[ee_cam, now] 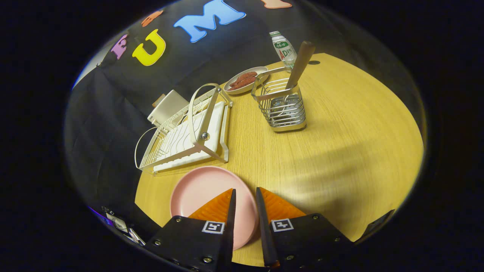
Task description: Take the plate from the dish rack, then take the spoon from the basket and place it into the plate.
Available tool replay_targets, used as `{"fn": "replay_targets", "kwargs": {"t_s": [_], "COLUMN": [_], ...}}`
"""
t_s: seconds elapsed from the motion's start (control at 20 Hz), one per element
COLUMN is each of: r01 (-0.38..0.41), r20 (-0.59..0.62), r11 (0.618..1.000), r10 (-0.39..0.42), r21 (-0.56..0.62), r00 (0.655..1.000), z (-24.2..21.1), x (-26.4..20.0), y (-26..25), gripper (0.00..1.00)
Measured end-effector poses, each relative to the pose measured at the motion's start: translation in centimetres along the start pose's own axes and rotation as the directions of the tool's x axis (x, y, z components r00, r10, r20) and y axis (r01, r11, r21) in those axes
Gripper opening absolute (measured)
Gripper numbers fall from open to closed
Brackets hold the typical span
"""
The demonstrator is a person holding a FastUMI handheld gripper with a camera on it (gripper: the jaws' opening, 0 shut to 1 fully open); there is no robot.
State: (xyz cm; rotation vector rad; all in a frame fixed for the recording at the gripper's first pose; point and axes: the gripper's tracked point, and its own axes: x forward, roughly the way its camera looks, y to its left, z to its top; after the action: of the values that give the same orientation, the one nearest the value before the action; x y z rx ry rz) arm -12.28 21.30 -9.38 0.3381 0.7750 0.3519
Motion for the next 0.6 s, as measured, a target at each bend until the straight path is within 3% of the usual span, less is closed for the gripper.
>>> {"fn": "replay_targets", "kwargs": {"t_s": [0.15, 0.35, 0.45, 0.6], "r01": [0.074, 0.19, 0.187, 0.225], "r20": [0.13, 0.279, 0.408, 0.578], "r11": [0.995, 0.974, 0.971, 0.959], "r10": [-0.064, -0.149, -0.112, -0.086], "r21": [-0.074, -0.126, -0.148, -0.174], "r00": [0.989, 0.949, 0.906, 0.811], "z": [3.3, 7.0, 10.0, 13.6], "x": [-2.8, -6.9, -9.4, -13.5], "y": [-1.2, -2.7, -1.8, -1.3], "gripper": [0.31, 0.31, 0.31, 0.31]}}
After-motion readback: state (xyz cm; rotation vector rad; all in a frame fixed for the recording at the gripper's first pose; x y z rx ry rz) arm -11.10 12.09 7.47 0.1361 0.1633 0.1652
